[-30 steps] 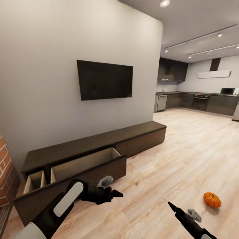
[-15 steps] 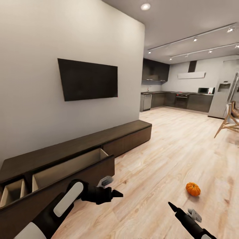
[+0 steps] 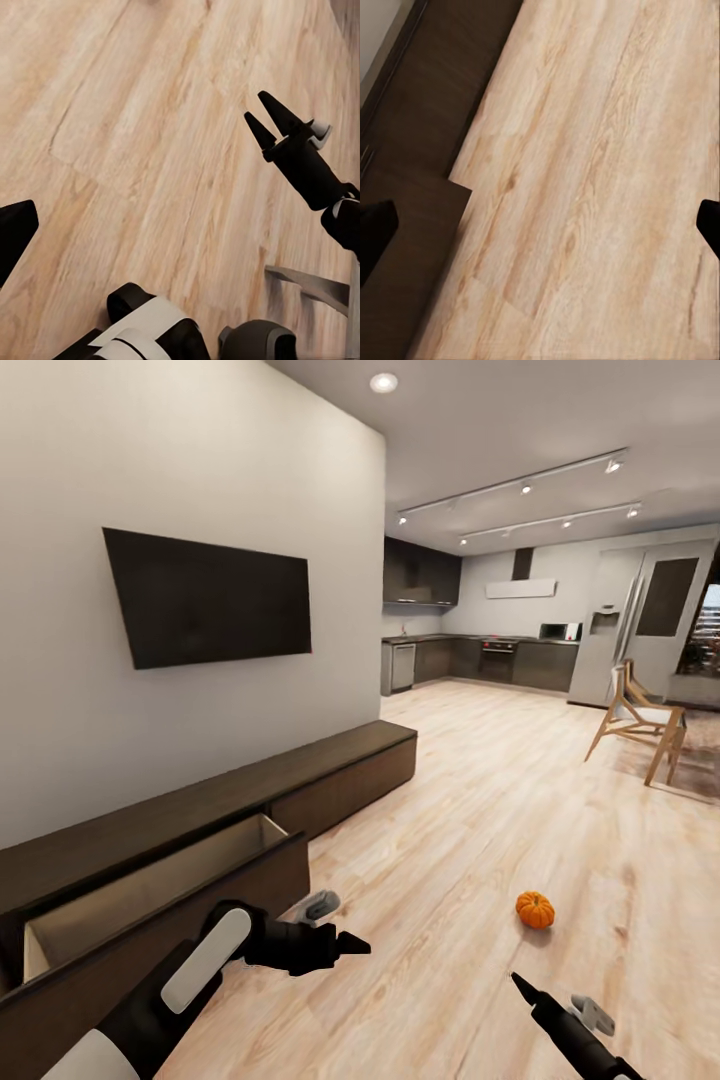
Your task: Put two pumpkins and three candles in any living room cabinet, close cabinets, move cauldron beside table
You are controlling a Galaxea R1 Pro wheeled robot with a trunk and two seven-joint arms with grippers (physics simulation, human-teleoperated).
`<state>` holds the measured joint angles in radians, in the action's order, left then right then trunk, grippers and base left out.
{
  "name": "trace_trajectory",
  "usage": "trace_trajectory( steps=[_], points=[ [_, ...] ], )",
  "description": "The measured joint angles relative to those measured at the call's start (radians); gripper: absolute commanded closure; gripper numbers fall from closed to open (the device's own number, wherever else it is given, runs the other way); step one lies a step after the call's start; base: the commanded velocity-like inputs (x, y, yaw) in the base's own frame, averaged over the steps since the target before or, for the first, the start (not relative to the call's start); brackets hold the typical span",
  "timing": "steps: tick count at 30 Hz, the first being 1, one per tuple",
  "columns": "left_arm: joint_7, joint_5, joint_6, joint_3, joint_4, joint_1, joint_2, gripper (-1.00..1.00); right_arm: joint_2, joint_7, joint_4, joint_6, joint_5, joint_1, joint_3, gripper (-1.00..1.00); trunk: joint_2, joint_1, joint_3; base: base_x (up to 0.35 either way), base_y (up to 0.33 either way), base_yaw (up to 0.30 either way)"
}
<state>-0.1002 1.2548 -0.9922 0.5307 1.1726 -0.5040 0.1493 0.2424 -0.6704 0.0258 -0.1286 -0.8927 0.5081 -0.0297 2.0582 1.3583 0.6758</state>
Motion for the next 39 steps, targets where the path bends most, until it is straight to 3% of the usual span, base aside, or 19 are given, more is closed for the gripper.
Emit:
trace_trajectory(
  steps=[14, 25, 39],
  points=[
    [0.0, -0.002, 0.002, 0.001, 0.0, 0.0, 0.0, -1.0, -0.001, 0.0, 0.0, 0.016, -0.001, 0.0, 0.002, -1.0, 0.0, 0.0, 0.002, 0.196, 0.0, -0.243],
    [0.0, -0.024, 0.001, 0.001, 0.0, 0.0, 0.0, -1.0, -0.002, 0.053, 0.002, 0.087, -0.003, 0.0, 0.003, -1.0, 0.0, 0.0, 0.018, 0.1, 0.0, -0.016],
    [0.0, -0.026, 0.002, 0.001, 0.0, 0.0, -0.001, -1.0, 0.001, 0.05, 0.01, 0.055, 0.005, 0.0, -0.005, -1.0, 0.0, 0.0, 0.026, 0.095, -0.042, 0.006]
  ],
)
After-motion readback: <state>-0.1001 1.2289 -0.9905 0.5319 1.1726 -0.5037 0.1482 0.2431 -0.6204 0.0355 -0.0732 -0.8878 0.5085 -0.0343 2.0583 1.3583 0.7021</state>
